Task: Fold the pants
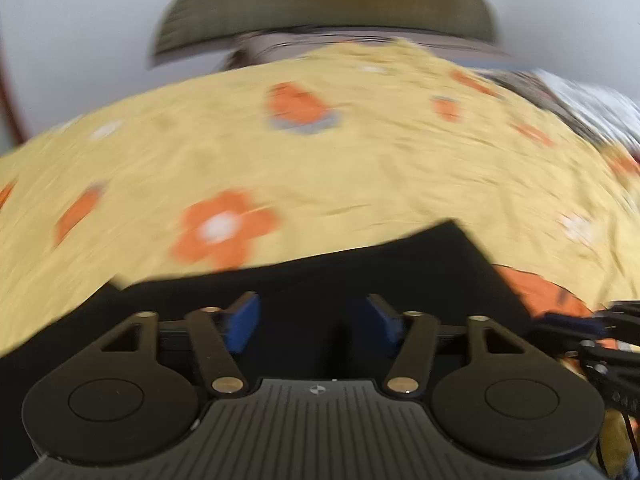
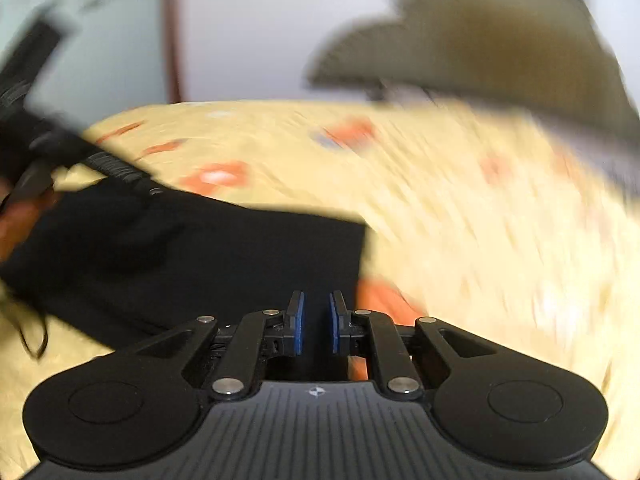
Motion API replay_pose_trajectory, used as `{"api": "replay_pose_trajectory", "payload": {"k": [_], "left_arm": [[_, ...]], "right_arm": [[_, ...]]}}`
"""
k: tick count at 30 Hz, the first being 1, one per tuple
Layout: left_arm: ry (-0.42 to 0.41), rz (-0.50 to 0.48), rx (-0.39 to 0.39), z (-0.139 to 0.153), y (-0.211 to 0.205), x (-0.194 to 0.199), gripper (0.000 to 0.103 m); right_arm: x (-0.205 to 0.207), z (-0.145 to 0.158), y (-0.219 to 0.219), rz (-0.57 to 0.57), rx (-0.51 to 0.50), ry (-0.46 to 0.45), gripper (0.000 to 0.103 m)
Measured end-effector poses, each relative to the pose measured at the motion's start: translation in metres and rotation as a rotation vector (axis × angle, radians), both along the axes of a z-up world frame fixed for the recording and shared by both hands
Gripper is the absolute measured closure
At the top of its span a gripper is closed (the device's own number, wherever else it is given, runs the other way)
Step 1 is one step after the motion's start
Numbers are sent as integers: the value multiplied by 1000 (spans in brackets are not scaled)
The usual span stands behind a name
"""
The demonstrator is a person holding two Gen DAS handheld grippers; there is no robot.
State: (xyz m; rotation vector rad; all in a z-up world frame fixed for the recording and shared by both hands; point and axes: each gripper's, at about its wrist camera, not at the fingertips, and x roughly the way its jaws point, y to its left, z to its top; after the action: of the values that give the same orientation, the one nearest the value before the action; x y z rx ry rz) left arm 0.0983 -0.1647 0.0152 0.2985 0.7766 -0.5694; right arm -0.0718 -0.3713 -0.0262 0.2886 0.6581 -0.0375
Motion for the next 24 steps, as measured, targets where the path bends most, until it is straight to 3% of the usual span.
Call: {"api": "replay_pose_trajectory", "payload": {"k": [1, 3, 4, 5, 7, 12, 14, 17, 20, 22, 24], "left_arm": [[-19, -42, 13, -2, -12, -4, 25], [-72, -103, 59, -8, -37, -12, 22], [-92, -116, 86, -13, -47, -14, 22], [-107, -122, 110, -18, -57, -15, 22], [-126, -137, 139, -27, -71, -15, 22], [-121, -110, 152, -44, -86, -7, 22], [-112, -84, 138, -47, -90, 1, 21], [-108, -45, 124, -50, -97, 12, 17], [-157, -64, 121, -47, -102, 4, 16], [-172, -76, 170, -51, -107, 4, 15], [-156, -72, 148, -45, -98, 3, 16]], "right_arm": [[-5, -9, -15, -9, 135, -13, 86], [-5, -26, -39, -25, 345, -34, 67], [-5, -30, -48, -32, 413, -44, 52], [-6, -34, -53, -55, 454, -51, 43], [-7, -36, -57, -46, 470, -68, 41], [1, -33, -45, 58, 419, -52, 42], [1, -36, -44, 101, 457, -41, 76], [-4, -25, -43, 68, 437, -67, 91], [-14, -6, -44, 30, 387, -96, 92], [-12, -6, -39, -3, 243, -11, 90], [-7, -12, -37, -13, 194, 56, 83]]}}
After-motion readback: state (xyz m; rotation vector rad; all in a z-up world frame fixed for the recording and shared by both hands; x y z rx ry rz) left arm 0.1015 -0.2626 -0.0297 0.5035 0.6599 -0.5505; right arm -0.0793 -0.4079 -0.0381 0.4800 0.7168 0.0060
